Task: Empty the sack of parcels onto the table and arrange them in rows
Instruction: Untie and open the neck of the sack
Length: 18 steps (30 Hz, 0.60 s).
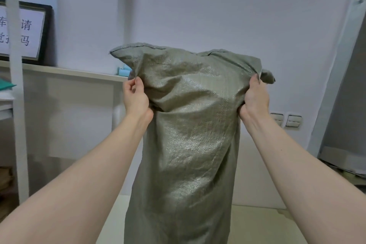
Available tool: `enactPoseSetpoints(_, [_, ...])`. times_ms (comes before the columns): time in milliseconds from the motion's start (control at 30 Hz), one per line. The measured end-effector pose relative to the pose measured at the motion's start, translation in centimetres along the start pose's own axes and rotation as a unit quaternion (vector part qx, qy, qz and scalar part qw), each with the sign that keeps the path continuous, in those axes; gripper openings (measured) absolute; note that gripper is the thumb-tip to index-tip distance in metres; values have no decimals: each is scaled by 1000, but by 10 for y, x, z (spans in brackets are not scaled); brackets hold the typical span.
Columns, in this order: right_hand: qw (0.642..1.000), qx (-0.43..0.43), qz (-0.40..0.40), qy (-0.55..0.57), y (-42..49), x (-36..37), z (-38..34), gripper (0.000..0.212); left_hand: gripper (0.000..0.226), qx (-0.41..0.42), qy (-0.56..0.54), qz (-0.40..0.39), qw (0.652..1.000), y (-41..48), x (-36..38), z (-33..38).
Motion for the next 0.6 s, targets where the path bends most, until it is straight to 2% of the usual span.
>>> enactPoseSetpoints(67, [999, 23, -10, -29, -1, -10, 15, 24, 15, -8, 33, 24, 999, 3, -11, -13])
enactPoseSetpoints(200, [973, 64, 21, -220, 4, -28, 31, 23, 14, -19, 95, 95, 991, 2, -25, -22])
enactPoseSetpoints(367, [958, -41, -31, -284, 8, -31, 21, 22, 13, -6, 164, 149, 975, 3, -19, 3])
enactPoseSetpoints(433, [943, -83, -77, -313, 7, -27, 14, 19, 22, -4, 184, 166, 969, 0, -14, 14])
enactPoseSetpoints(500, [924, -99, -120, -348, 9, -24, 8, 29, 38, 3, 173, 168, 970, -8, -9, 22])
enactPoseSetpoints(600, [909, -87, -104, -394, 13, -25, -1, 30, 70, 4, 155, 160, 975, -22, -5, 32])
Point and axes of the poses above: each hand's wrist, its own y-axis towards the middle knuckle, its own x-axis out of the palm, z = x × y, the point moved 4 cm from there along y, towards the middle knuckle, and after that the axes turned 13 degrees about -x, right-handed, at the moved point
